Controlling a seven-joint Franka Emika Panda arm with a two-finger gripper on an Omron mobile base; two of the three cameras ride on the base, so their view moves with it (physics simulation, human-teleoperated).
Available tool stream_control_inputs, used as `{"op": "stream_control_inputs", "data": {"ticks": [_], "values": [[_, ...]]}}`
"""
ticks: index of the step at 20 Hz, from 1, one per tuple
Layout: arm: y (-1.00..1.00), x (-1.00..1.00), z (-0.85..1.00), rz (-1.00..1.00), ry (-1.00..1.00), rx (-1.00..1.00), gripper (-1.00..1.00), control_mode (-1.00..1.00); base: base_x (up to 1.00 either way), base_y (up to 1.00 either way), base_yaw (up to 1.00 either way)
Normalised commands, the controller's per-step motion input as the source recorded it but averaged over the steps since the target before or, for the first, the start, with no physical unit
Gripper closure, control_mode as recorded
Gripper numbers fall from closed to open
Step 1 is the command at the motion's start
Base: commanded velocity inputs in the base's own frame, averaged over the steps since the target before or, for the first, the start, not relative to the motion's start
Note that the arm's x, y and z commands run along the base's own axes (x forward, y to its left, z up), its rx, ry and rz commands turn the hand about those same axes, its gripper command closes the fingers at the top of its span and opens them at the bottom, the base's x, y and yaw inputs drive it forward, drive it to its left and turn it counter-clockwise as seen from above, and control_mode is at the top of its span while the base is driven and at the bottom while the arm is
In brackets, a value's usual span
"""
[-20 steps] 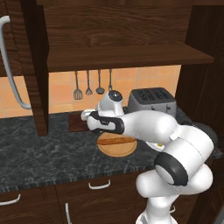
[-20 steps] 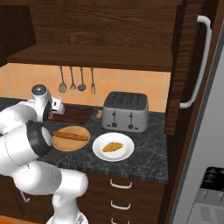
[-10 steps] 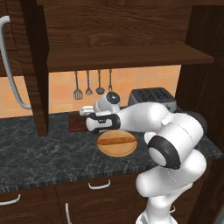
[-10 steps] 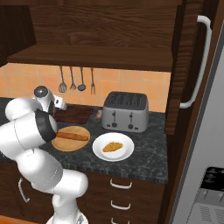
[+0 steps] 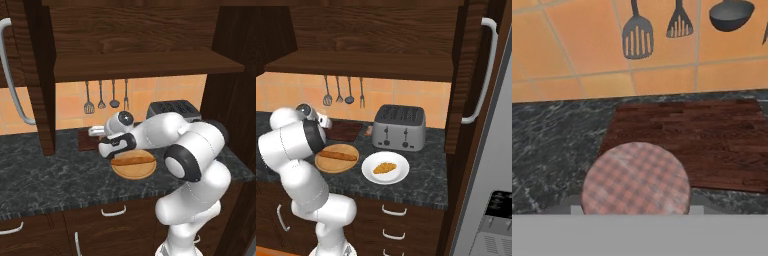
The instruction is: From the different types of pastries on the counter, select a croissant and place it on the cutting board. Then retrieve a jar of jam from the cabinet and place it alongside the croissant on the cutting board.
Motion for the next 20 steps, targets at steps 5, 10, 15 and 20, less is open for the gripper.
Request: {"op": "stream_control_inputs", "data": {"ticks": [5,10,15,20], "values": [[0.00,0.20,-0.07,0.00,0.00,0.01,1.00,-1.00,0.00,0.00,0.00],[0.01,0.11,-0.12,0.00,0.01,0.00,1.00,-1.00,0.00,0.00,0.00],[0.28,0.09,-0.17,-0.02,0.03,-0.03,1.00,-1.00,0.00,0.00,0.00],[0.35,0.42,-0.32,-0.03,0.12,-0.10,1.00,-1.00,0.00,0.00,0.00]]}}
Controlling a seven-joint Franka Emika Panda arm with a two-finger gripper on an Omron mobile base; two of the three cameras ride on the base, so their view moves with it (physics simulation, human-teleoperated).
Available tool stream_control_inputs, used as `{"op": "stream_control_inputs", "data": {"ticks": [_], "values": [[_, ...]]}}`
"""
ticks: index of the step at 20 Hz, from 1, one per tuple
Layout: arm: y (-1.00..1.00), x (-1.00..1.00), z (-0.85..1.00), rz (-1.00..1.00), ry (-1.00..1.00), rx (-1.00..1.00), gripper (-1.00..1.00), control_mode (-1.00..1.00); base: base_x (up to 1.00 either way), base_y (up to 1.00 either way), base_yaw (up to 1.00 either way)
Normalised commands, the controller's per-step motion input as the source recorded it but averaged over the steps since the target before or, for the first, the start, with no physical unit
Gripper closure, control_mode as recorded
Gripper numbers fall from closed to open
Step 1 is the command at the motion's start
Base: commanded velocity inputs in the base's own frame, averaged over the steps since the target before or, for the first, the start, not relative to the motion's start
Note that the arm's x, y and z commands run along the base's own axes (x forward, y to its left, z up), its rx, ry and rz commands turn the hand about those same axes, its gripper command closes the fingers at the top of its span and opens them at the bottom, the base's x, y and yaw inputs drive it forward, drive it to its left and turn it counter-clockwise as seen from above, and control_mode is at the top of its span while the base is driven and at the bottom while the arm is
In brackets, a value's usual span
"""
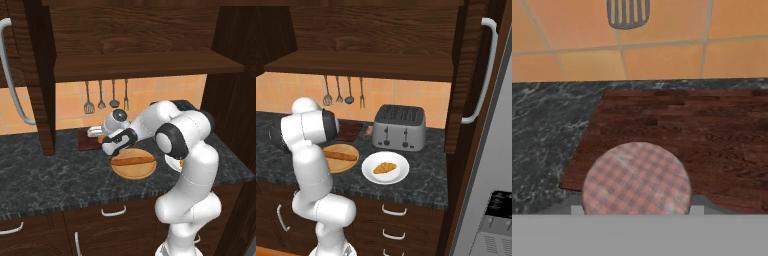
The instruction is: From the different types of pastries on the counter, select a croissant and place it on the cutting board. Then retrieve a jar of jam from the cabinet and place it alongside the croissant on the cutting board.
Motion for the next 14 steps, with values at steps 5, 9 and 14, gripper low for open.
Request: {"op": "stream_control_inputs", "data": {"ticks": [5,9,14], "values": [[0.22,0.06,-0.13,0.00,0.02,-0.02,1.00,-1.00,0.00,0.00,0.00],[0.00,0.01,-0.43,0.00,0.00,0.00,1.00,-1.00,0.00,0.00,0.00],[-0.09,0.22,-0.34,0.03,-0.06,0.02,1.00,-1.00,0.00,0.00,0.00]]}}
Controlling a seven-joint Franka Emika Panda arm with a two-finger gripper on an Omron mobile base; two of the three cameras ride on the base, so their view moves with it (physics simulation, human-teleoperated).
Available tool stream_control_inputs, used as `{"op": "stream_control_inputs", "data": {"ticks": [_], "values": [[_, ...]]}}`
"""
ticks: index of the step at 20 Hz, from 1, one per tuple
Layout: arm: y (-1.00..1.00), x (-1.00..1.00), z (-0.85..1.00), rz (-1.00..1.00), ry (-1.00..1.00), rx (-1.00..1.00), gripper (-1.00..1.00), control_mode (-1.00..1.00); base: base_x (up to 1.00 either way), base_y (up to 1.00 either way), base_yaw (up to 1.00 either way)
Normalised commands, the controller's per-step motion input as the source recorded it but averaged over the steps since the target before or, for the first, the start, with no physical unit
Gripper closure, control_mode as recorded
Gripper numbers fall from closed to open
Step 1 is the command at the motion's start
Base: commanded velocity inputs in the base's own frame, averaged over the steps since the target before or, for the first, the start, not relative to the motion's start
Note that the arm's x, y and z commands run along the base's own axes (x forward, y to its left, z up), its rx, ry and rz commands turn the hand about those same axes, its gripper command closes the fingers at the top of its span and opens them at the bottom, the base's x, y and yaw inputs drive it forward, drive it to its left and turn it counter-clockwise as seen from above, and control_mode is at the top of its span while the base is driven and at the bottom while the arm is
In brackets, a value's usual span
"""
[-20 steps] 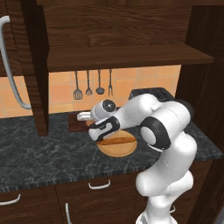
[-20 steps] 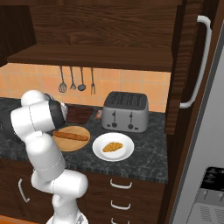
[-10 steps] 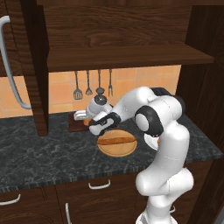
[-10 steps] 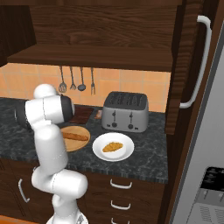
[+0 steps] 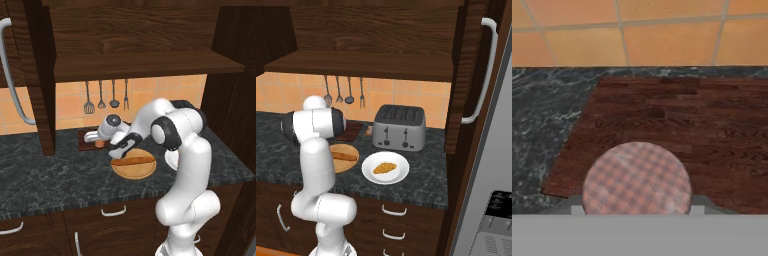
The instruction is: From the different types of pastries on the counter, select a croissant and place it on the cutting board. Then retrieve a jar of jam from the cabinet and place it alongside the croissant on the cutting board.
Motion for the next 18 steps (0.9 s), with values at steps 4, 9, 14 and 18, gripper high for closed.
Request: {"op": "stream_control_inputs", "data": {"ticks": [4,9,14,18], "values": [[0.03,0.38,0.06,0.00,-0.18,0.05,1.00,-1.00,0.00,0.00,0.00],[0.30,0.08,0.00,0.00,-0.03,0.00,1.00,-1.00,0.00,0.00,0.00],[0.14,0.13,-0.11,0.00,0.01,0.00,1.00,-1.00,0.00,0.00,0.00],[0.00,0.43,-0.40,0.00,0.07,0.00,1.00,-1.00,0.00,0.00,0.00]]}}
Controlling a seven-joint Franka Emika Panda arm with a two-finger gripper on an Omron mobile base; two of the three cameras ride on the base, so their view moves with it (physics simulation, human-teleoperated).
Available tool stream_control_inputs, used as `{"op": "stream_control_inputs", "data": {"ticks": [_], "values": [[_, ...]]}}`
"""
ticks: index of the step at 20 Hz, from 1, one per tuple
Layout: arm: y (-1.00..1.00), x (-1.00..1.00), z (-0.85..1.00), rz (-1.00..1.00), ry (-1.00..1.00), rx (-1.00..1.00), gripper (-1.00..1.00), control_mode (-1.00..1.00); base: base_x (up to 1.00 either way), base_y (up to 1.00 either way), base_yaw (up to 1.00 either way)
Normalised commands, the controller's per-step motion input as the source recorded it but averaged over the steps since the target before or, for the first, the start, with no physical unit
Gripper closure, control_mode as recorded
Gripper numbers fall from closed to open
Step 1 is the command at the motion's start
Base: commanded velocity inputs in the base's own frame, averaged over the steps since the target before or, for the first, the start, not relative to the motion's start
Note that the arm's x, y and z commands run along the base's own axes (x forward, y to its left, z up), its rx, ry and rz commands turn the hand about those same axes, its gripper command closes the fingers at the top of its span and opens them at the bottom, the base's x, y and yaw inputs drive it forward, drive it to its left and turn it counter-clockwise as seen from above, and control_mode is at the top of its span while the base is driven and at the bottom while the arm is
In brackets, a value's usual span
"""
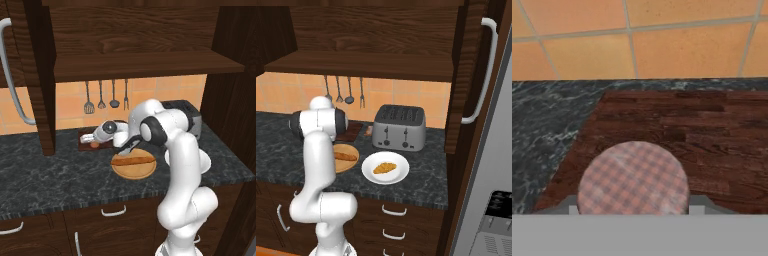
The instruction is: From the different types of pastries on the counter, select a croissant and place it on the cutting board. Then retrieve a jar of jam from the cabinet and place it alongside the croissant on the cutting board.
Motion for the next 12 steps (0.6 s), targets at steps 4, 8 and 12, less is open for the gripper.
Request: {"op": "stream_control_inputs", "data": {"ticks": [4,8,12], "values": [[0.00,0.26,-0.07,0.00,0.06,0.00,1.00,-1.00,0.00,0.00,0.00],[0.00,0.27,0.35,0.00,-0.01,0.01,1.00,-1.00,0.00,0.00,0.00],[0.00,0.26,0.15,0.00,0.00,0.00,1.00,-1.00,0.00,0.00,0.00]]}}
